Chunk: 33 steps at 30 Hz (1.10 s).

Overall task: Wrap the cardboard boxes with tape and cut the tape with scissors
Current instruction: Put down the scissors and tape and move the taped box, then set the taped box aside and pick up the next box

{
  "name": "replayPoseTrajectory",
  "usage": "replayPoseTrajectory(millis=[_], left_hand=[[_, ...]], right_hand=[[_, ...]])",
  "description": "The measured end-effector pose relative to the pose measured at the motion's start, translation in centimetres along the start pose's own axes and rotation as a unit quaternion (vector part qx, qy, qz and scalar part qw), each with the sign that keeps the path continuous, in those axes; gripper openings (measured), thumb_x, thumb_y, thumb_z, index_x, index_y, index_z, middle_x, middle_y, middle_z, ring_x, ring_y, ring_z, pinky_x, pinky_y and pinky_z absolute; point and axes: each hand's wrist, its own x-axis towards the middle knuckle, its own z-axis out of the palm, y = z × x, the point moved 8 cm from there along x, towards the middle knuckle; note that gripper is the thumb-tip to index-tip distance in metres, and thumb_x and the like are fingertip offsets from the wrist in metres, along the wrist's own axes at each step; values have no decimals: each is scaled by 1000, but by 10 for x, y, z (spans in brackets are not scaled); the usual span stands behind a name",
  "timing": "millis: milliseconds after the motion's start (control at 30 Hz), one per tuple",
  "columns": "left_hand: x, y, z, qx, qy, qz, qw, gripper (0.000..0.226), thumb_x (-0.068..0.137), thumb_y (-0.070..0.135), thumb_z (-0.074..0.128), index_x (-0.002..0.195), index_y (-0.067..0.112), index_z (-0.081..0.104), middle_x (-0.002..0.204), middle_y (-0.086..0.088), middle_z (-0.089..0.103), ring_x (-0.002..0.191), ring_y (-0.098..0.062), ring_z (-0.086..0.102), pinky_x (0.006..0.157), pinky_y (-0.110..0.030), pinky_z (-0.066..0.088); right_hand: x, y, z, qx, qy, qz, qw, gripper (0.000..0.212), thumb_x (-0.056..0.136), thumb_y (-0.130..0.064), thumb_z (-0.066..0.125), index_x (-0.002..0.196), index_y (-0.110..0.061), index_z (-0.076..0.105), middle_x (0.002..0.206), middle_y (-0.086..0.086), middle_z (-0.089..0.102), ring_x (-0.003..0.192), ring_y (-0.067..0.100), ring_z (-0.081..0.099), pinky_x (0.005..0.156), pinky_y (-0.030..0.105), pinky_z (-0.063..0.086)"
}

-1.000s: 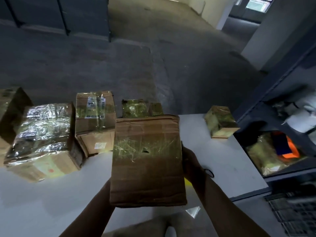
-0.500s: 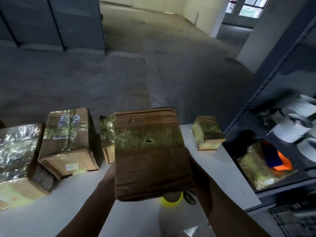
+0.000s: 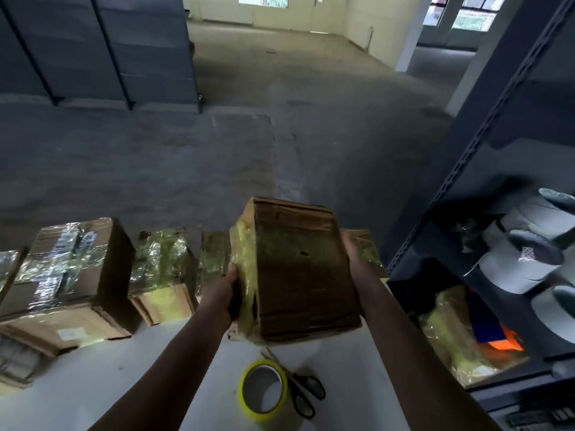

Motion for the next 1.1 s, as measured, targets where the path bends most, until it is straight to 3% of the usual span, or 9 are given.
replayPoseTrajectory(millis=[167, 333, 467, 600, 767, 833, 900, 1000, 1100], left_hand=[[4, 28, 1, 96, 100, 117, 983, 28, 90, 34, 65, 109, 14, 66, 90, -5, 63, 71, -20, 57, 50, -26, 42], [-3, 55, 32, 203, 86, 218, 951, 38, 99, 35, 47, 109, 3, 66, 98, -19, 66, 92, -36, 64, 78, -44, 55], [-4, 53, 54, 242, 27, 217, 945, 67, 98, 56, 33, 114, -2, 62, 120, -27, 59, 116, -40, 56, 103, -55, 42], [-3, 40, 67, 254, -57, 171, 950, 68, 91, 68, 24, 103, 17, 69, 102, -26, 63, 101, -35, 61, 78, -34, 49], [1, 27, 82, 251, -95, 143, 953, 56, 92, 64, 39, 113, 18, 63, 112, -5, 65, 105, -21, 59, 83, -38, 48], [3, 16, 91, 328, -93, 139, 930, 45, 98, 50, 44, 110, 12, 63, 109, -11, 66, 97, -22, 61, 79, -35, 45], [3, 7, 95, 388, -70, 166, 904, 28, 99, 28, 48, 109, 8, 64, 106, -17, 67, 92, -28, 63, 76, -36, 48], [-3, -3, 89, 434, -15, 202, 878, 20, 94, 15, 52, 109, 10, 64, 100, -8, 67, 83, -23, 65, 69, -34, 52], [-1, -13, 90, 409, -22, 177, 895, 20, 91, 9, 50, 103, 9, 66, 91, -5, 67, 77, -19, 63, 67, -33, 54]], right_hand=[[9, 0, -13, -10, -47, -37, 998, 37, 78, -46, 69, 99, -17, 77, 109, 9, 72, 100, 23, 69, 72, 30, 58], [26, -3, -24, 17, -21, -89, 996, 20, 92, -36, 60, 93, -27, 78, 106, 3, 73, 101, 21, 69, 75, 32, 56], [44, -1, -44, -53, 48, -98, 993, 25, 92, -27, 53, 83, -12, 71, 89, 23, 62, 85, 37, 58, 80, 42, 41], [52, -9, -61, -159, 119, -107, 974, 32, 96, -33, 45, 85, -11, 66, 85, 16, 62, 81, 29, 59, 75, 38, 43], [56, -18, -56, -372, 175, -155, 898, 22, 99, -23, 43, 88, -10, 58, 82, 10, 61, 73, 23, 57, 57, 24, 41], [59, -12, -49, -464, 163, -148, 858, 31, 99, -25, 44, 121, -5, 52, 118, 15, 59, 100, 25, 59, 78, 32, 50], [59, -7, -45, -563, 173, -160, 792, 54, 98, -29, 47, 146, -9, 32, 145, 14, 39, 130, 29, 42, 104, 41, 41], [52, -3, -28, -651, 170, -220, 706, 57, 97, -37, 46, 147, -16, 30, 153, 11, 28, 141, 28, 25, 114, 43, 28], [56, 17, -15, -725, 126, -201, 647, 56, 97, -48, 37, 147, -22, 32, 157, 7, 23, 147, 25, 12, 118, 49, 15]])
